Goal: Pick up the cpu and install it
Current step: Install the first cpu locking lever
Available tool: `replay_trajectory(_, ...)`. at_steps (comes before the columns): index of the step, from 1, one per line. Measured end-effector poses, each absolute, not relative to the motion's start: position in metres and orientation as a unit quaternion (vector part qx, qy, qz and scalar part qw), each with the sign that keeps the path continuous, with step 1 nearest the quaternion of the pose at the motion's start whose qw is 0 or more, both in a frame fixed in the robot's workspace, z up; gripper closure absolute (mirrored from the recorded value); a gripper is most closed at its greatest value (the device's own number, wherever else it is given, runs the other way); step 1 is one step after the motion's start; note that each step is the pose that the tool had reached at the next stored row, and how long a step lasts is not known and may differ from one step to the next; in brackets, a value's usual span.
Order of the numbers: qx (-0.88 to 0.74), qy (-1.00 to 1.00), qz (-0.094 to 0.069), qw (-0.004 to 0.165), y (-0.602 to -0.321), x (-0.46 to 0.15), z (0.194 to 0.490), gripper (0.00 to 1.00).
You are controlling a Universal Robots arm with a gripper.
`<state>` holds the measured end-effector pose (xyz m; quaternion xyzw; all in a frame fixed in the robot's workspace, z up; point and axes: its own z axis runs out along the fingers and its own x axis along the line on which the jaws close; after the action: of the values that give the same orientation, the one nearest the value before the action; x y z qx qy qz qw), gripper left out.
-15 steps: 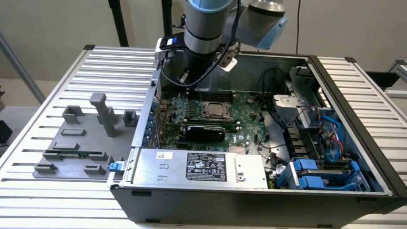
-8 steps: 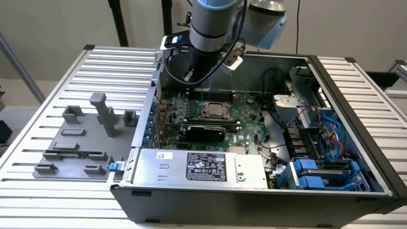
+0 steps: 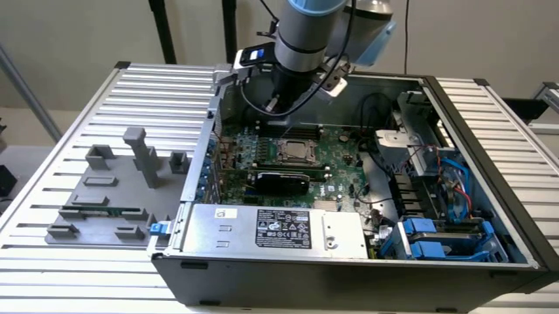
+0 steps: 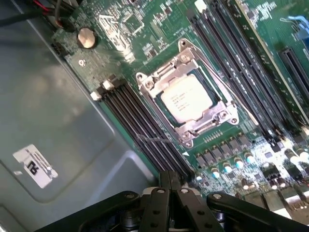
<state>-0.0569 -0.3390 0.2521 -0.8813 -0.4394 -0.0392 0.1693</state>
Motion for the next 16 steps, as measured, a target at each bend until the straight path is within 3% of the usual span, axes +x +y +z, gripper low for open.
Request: replay_trajectory(16, -0.885, -0.437, -0.039, 0.157, -0.334, -0.051, 0.236, 0.89)
